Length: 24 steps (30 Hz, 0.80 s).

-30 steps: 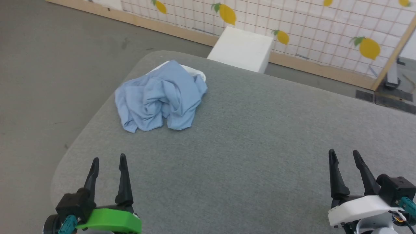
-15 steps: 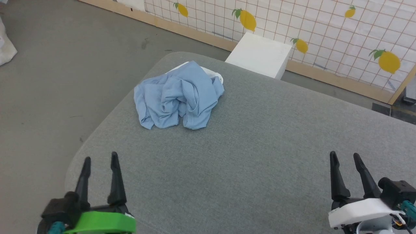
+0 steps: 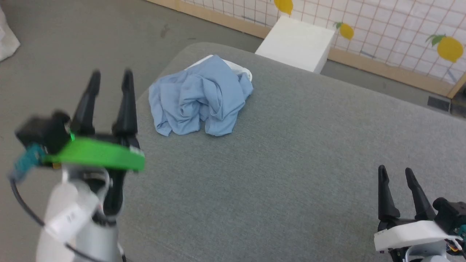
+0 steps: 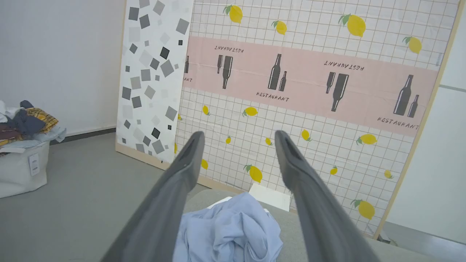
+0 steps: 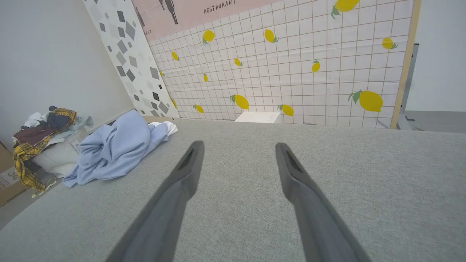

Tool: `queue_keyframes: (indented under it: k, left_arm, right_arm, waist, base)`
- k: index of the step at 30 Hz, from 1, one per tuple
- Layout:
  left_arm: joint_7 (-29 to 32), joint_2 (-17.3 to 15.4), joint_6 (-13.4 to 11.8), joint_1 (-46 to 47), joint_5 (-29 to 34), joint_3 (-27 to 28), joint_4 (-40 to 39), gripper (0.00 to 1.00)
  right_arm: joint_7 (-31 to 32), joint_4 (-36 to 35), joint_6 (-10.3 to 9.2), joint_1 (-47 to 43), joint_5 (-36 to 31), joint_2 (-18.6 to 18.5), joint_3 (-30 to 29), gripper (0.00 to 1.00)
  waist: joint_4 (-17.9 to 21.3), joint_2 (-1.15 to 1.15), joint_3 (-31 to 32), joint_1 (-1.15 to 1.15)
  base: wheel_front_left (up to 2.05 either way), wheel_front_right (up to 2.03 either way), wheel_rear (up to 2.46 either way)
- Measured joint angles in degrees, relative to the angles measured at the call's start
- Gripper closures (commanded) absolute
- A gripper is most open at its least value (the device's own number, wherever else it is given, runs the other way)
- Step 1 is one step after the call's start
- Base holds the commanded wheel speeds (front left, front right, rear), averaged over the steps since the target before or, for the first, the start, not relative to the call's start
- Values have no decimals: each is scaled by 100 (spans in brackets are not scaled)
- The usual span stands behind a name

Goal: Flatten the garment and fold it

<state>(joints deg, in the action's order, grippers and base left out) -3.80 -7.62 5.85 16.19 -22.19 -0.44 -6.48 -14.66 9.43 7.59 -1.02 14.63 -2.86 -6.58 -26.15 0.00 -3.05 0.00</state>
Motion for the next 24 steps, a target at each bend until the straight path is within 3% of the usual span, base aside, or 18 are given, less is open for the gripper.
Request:
queue_keyframes:
  k: [5,12,24]
  left_arm:
    - [691,-355,14,1178,-159,31,427,0]
    - [1744,-759,-16,2445,-369,88,1714,0]
    - [2595,-872,-130,3137,-538,-37,3112,0]
  right_arm:
    - [0,-32,-1,177,-97,-1,-10,0]
    - [-1,-157,-1,371,-309,2,-144,0]
    - [-1,-563,-1,633,-687,0,-241,0]
  waist:
    - [196,0,-234,1]
    - [629,0,-705,2]
    - [1178,0,-1532,1]
  base:
    - [0,0,0]
    - [0,0,0]
    - [0,0,0]
